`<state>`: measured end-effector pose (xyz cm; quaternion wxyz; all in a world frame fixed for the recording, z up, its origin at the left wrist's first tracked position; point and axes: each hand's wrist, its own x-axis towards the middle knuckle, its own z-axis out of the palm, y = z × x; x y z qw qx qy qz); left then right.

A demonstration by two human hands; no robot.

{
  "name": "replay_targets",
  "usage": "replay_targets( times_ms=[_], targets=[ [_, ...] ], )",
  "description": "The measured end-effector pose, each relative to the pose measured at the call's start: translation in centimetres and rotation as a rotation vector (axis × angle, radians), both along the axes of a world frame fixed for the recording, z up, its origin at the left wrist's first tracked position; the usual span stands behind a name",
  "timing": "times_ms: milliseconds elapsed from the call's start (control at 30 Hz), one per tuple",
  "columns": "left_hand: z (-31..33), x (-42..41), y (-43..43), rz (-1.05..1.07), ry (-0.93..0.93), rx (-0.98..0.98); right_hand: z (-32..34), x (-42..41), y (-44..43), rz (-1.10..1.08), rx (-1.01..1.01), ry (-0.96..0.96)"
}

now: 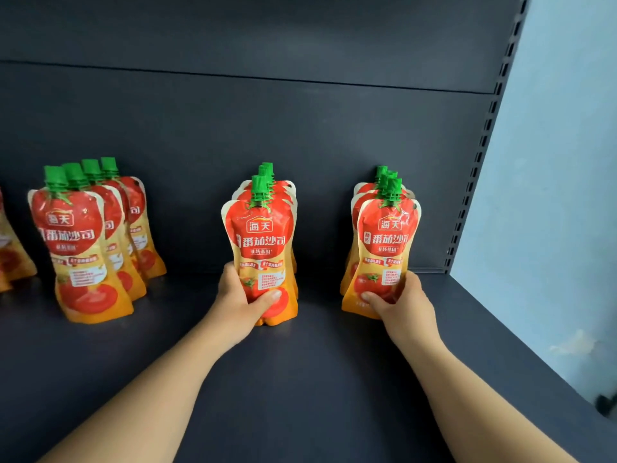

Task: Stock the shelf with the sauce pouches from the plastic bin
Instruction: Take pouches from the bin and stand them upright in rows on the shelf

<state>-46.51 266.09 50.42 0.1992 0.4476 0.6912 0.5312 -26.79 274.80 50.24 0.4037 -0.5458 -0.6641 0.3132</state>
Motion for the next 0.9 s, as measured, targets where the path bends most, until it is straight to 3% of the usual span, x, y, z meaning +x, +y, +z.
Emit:
replay_targets(
  times_ms=[567,900],
  targets=[
    [-0.4,-0.7,0.7,-0.04,0.009,-0.055,0.9,1.3,0.7,0.047,-0.07,-0.088],
    [0.1,-0.5,0.5,0.048,0.034,-0.019,0.7,1.1,0.9,0.084,-0.109,0.039]
  ],
)
